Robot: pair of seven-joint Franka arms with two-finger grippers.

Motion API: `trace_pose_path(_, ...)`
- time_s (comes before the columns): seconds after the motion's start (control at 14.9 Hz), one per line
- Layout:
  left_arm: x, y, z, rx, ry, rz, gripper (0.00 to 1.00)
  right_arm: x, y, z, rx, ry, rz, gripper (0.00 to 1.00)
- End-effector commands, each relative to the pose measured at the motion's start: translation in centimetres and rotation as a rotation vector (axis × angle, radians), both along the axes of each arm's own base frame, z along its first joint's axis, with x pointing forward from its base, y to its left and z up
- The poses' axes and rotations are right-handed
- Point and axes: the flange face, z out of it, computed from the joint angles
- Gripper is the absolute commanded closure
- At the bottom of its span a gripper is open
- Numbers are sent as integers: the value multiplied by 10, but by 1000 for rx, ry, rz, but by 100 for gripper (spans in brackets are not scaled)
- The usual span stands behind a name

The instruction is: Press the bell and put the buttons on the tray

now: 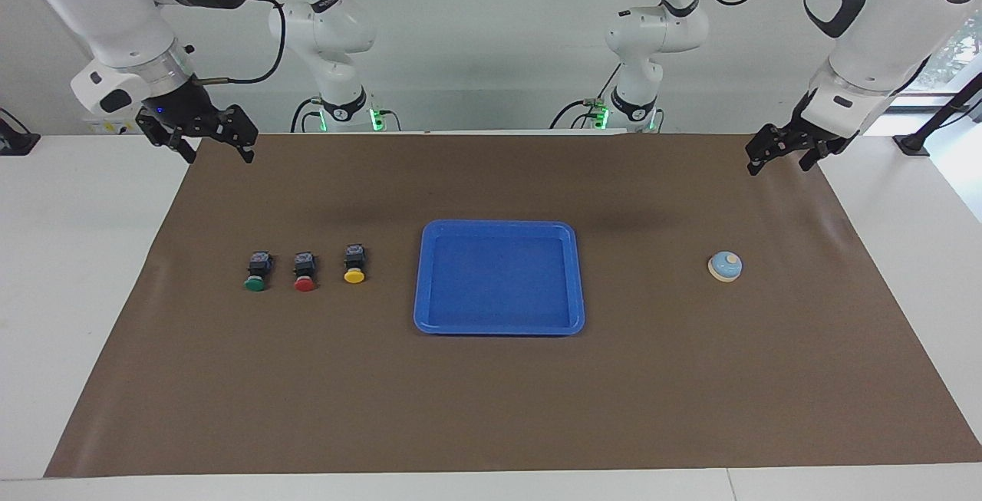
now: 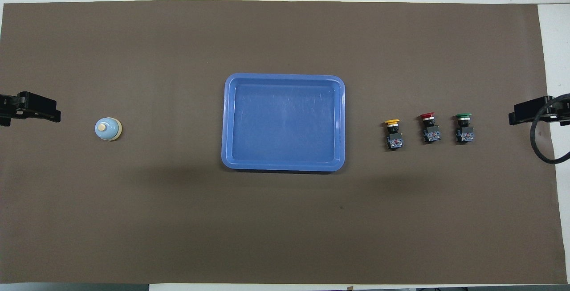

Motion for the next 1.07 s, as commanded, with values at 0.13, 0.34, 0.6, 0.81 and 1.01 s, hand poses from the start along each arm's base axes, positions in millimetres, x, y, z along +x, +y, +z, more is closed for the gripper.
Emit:
trace_pose_path(0.13, 0, 4, 1, 8, -15, 1, 63, -8, -5, 1, -4, 36, 15, 0)
trace_pose_path(0.34, 3, 7, -5, 5, 0, 10, 100, -8, -5, 1, -4, 36, 13, 0)
trace_pose_path(0.6, 2, 26, -20, 4, 1, 56, 100, -8, -4, 1, -3, 37, 16, 0)
trace_pose_path(0.81, 8, 28, -29, 5, -9, 57, 100, -8, -4, 2, -4, 34, 13, 0)
trace_pose_path(1.01, 10, 21, -51, 3, 6, 51, 100, -8, -5, 2, -4, 34, 8, 0)
